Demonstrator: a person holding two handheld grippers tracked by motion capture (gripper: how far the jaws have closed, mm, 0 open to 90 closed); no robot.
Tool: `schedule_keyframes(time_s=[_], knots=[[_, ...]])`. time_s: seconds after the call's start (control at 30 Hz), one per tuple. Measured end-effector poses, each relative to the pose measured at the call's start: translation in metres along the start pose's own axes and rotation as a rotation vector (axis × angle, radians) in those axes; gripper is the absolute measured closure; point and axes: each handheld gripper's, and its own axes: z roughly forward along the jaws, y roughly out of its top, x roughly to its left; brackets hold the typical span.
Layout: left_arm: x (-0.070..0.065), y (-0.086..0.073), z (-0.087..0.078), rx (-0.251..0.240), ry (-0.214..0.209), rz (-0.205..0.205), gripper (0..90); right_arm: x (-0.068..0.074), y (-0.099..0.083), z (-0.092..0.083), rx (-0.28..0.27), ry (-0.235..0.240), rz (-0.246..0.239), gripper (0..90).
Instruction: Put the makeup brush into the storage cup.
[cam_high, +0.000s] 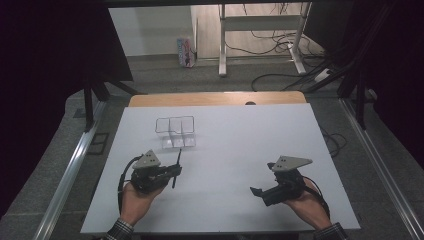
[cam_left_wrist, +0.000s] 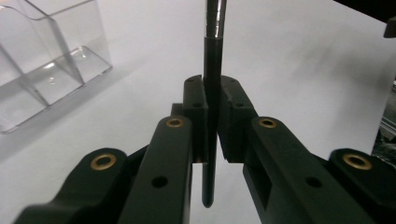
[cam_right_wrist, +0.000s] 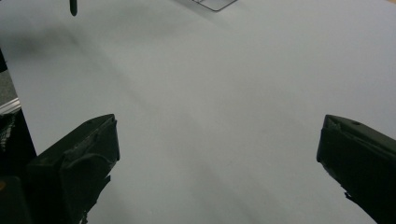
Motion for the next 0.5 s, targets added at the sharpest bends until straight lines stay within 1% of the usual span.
schedule_keyframes(time_s=[0.27, 0.43, 0.5], knots=[[0.009, 0.003, -0.003, -0.014, 0.029, -0.014, 83.1, -0.003, -0.008, -0.009, -0.019, -0.038, 0.040, 0.0], [0.015, 0.006, -0.002, -0.019, 0.046, -0.020, 83.1, -0.005, -0.013, -0.013, -0.009, -0.057, 0.046, 0.0], [0.017, 0.008, -0.002, -0.024, 0.046, -0.028, 83.1, -0.006, -0.015, -0.015, -0.004, -0.062, 0.050, 0.0]])
